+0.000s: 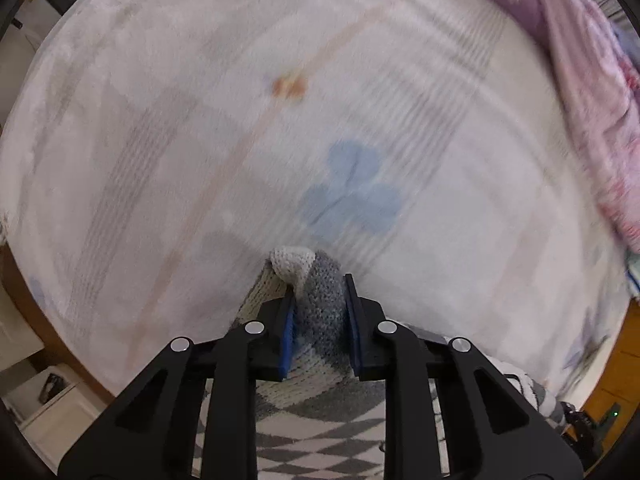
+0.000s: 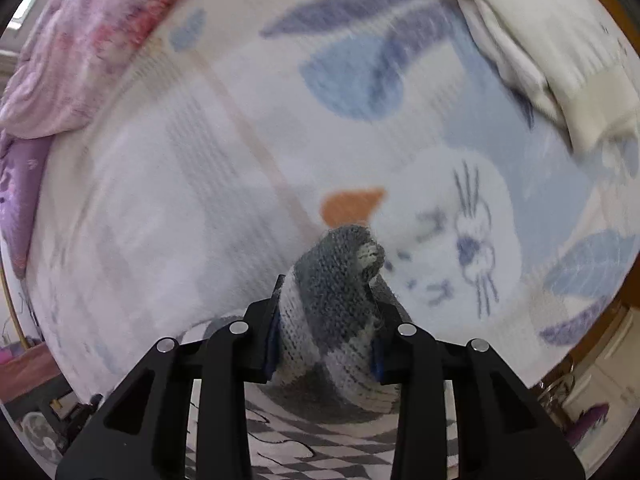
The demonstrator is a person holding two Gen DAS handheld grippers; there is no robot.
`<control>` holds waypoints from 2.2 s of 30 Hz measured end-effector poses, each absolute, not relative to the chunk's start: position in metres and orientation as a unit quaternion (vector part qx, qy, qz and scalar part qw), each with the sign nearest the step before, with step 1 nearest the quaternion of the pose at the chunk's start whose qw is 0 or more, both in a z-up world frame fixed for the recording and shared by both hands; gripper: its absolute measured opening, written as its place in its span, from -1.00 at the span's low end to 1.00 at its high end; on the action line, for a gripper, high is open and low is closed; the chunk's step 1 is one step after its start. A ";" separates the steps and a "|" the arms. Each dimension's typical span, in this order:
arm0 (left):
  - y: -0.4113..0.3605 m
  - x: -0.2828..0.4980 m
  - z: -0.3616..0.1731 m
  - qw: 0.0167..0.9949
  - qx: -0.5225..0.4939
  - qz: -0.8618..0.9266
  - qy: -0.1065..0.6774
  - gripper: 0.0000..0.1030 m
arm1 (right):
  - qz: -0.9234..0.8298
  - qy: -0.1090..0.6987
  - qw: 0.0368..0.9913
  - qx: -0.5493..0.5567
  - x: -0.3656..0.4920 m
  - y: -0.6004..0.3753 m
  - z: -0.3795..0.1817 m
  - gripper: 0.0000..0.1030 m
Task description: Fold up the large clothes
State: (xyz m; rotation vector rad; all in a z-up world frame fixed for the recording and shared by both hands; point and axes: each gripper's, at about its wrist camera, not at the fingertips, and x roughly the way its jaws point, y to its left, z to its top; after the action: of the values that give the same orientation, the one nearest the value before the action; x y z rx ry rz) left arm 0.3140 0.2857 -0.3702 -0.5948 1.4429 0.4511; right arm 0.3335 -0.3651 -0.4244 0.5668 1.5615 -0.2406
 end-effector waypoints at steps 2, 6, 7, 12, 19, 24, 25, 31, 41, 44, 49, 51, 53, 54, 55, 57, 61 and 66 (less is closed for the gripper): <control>0.284 0.330 -0.357 0.704 -0.257 0.191 0.634 -0.59 | -0.104 0.687 0.670 0.262 0.353 -0.370 -0.417 -0.39; 0.274 0.381 -0.337 0.734 -0.247 0.167 0.610 -0.59 | -0.088 0.660 0.703 0.250 0.408 -0.371 -0.397 -0.39; 0.270 0.395 -0.336 0.741 -0.243 0.161 0.605 -0.58 | -0.087 0.653 0.709 0.252 0.422 -0.369 -0.396 -0.39; 0.254 0.454 -0.373 0.737 -0.186 0.137 0.636 -0.41 | -0.105 0.664 0.695 0.254 0.474 -0.378 -0.425 -0.15; 0.236 0.444 -0.375 0.784 -0.065 0.202 0.583 -0.55 | -0.060 0.592 0.789 0.154 0.452 -0.336 -0.386 -0.36; 0.241 0.439 -0.347 0.819 -0.063 0.221 0.525 -0.77 | 0.053 0.542 0.831 0.110 0.436 -0.270 -0.369 -0.73; 0.238 0.440 -0.345 0.824 -0.077 0.203 0.524 -0.83 | 0.068 0.533 0.837 0.105 0.435 -0.257 -0.370 -0.74; 0.161 0.443 -0.376 0.843 -0.114 0.092 0.517 -0.86 | 0.173 0.532 0.810 0.177 0.443 -0.182 -0.434 -0.74; 0.122 0.422 -0.466 0.888 -0.059 0.016 0.456 -0.93 | 0.213 0.461 0.856 0.100 0.421 -0.157 -0.487 -0.82; 0.157 0.421 -0.467 0.890 -0.025 0.050 0.452 -0.95 | 0.171 0.472 0.862 0.064 0.428 -0.196 -0.493 -1.00; 0.228 0.418 -0.463 0.888 -0.003 0.083 0.453 -0.95 | 0.072 0.485 0.871 0.031 0.431 -0.297 -0.489 -1.00; 0.236 0.416 -0.454 0.887 0.015 0.078 0.454 -0.95 | 0.044 0.477 0.878 -0.022 0.424 -0.318 -0.477 -1.00; 0.236 0.413 -0.447 0.885 0.050 0.097 0.453 -0.95 | 0.037 0.481 0.876 0.003 0.417 -0.335 -0.467 -1.00; 0.242 0.410 -0.443 0.877 0.058 0.131 0.458 -0.95 | 0.012 0.487 0.873 0.001 0.413 -0.337 -0.459 -1.00; 0.251 0.407 -0.437 0.862 0.071 0.191 0.464 -0.96 | -0.042 0.494 0.868 -0.027 0.410 -0.337 -0.452 -1.00; 0.269 0.394 -0.421 0.855 0.033 0.217 0.469 -0.98 | -0.044 0.495 0.867 0.043 0.396 -0.339 -0.431 -0.85; 0.225 0.364 -0.393 0.885 -0.018 0.132 0.447 -0.98 | 0.100 0.486 0.867 0.050 0.359 -0.236 -0.409 -0.86; 0.116 0.350 -0.430 0.875 -0.045 -0.010 0.482 -0.98 | 0.148 0.521 0.839 0.050 0.323 -0.146 -0.454 -0.89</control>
State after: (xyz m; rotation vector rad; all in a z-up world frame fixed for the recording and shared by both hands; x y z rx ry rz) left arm 0.3498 0.1157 -0.4297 -0.0941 1.0053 -0.0206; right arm 0.3228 -0.1459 -0.4537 0.1049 1.1025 0.3136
